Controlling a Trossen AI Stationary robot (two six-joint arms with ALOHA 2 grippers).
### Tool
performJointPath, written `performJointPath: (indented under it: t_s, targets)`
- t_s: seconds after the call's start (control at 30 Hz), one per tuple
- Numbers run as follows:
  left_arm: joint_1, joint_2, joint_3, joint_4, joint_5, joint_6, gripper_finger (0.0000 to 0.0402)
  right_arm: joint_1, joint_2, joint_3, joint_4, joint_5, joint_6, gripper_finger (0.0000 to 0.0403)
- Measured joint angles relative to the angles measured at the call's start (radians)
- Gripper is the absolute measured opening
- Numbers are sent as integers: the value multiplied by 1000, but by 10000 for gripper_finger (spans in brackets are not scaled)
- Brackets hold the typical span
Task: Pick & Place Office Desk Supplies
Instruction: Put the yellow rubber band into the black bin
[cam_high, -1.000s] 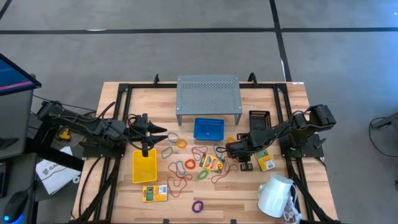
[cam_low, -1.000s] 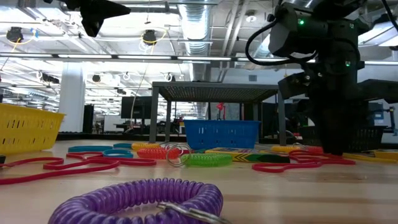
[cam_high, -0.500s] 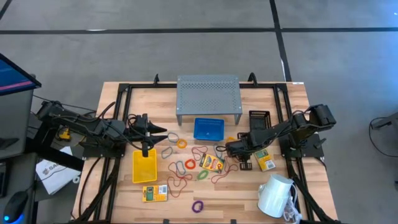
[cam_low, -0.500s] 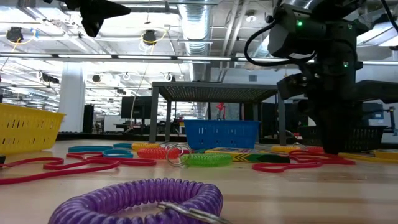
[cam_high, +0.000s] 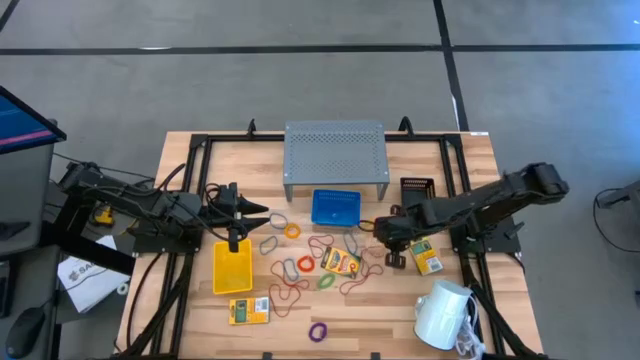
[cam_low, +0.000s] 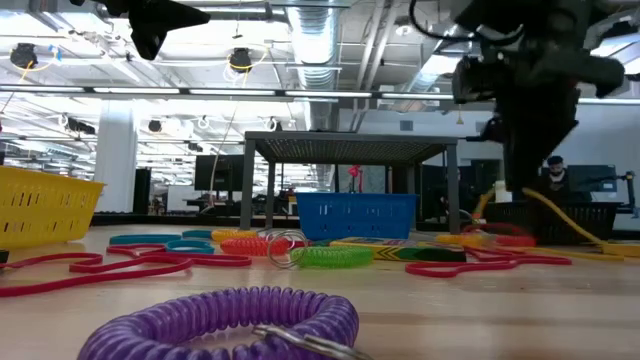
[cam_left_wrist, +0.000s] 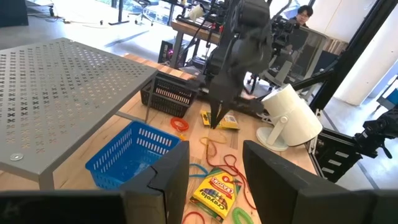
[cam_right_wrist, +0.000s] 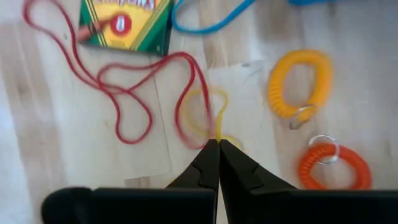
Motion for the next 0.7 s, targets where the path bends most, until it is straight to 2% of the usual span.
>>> performJointPath:
  t_s: [0.2, 0.7]
  targets:
    - [0, 0, 0, 0, 0, 0, 145, -2, -120, 1, -13, 75, 89, 0]
    - [0, 0, 0, 17, 0, 0, 145, -16, -415, 3, -179, 275, 351, 0]
